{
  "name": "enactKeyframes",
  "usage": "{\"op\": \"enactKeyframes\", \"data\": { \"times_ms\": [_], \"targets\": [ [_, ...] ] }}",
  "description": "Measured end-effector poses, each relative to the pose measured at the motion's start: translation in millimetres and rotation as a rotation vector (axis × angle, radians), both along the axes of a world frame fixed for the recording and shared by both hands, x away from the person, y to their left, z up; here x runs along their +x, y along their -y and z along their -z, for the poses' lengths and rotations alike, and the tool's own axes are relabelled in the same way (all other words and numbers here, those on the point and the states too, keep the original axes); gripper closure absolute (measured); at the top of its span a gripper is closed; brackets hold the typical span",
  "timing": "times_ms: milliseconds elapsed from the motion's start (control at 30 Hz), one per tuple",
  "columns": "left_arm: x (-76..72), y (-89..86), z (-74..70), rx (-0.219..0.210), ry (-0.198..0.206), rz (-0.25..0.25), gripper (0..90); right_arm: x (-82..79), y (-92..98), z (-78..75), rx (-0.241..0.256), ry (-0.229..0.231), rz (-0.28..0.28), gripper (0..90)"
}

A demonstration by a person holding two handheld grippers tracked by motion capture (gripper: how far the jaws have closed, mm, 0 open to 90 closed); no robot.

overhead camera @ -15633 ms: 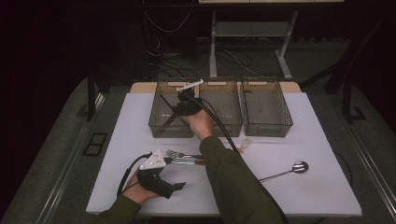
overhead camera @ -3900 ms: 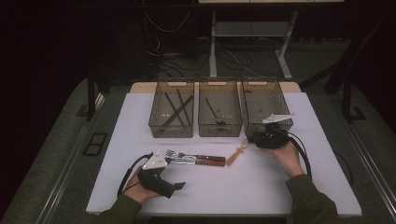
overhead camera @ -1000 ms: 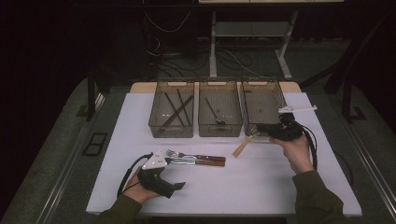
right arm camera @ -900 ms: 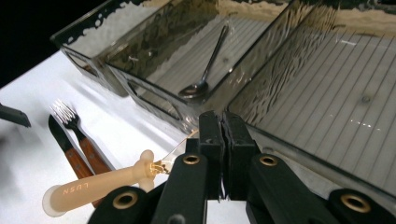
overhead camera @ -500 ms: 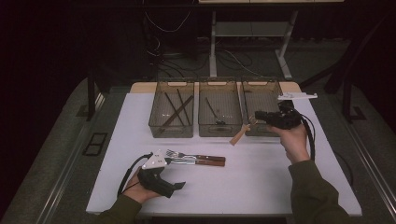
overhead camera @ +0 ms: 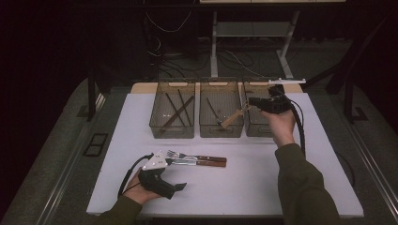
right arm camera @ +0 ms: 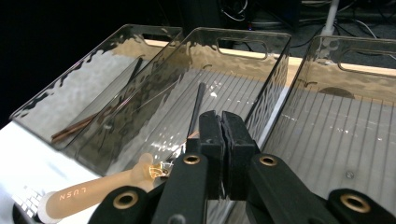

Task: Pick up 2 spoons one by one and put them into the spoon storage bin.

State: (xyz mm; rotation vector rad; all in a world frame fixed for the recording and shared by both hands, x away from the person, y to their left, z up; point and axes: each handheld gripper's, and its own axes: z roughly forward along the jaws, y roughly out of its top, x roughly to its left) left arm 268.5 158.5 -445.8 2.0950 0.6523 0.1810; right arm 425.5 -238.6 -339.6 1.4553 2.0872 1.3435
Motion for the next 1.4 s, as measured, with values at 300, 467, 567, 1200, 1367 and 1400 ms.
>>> {"op": "enactKeyframes", "data": {
  "times_ms": [300, 467, 567, 1200, 1367, 1400],
  "targets": [
    [-0.3, 0.1, -0.9, -0.006, 0.004, 0.006, 0.0, 24.6, -28.0, 4.0, -0.044, -0.013, 0.064, 88.1],
    [0.0, -0.3, -1.2, -0.004, 0.008, 0.011, 0.0, 35.7, -46.5, 13.7, -0.057, -0.035, 0.075, 88.1],
    [0.1, -0.4, -1.3, -0.006, 0.009, 0.013, 0.0, 40.5, -57.8, 20.5, -0.057, -0.057, 0.077, 88.1],
    [0.3, 0.1, -1.0, -0.008, 0.008, 0.018, 0.0, 45.9, -74.5, 35.3, -0.105, -0.067, 0.033, 60.4],
    [0.1, -0.2, -0.9, -0.005, 0.006, 0.016, 0.0, 38.4, -71.7, 30.7, -0.096, -0.037, -0.013, 50.5],
    [-0.1, -0.1, -0.9, -0.006, 0.006, 0.016, 0.0, 36.8, -70.1, 29.6, -0.098, -0.029, -0.03, 48.4]
  ]
}}
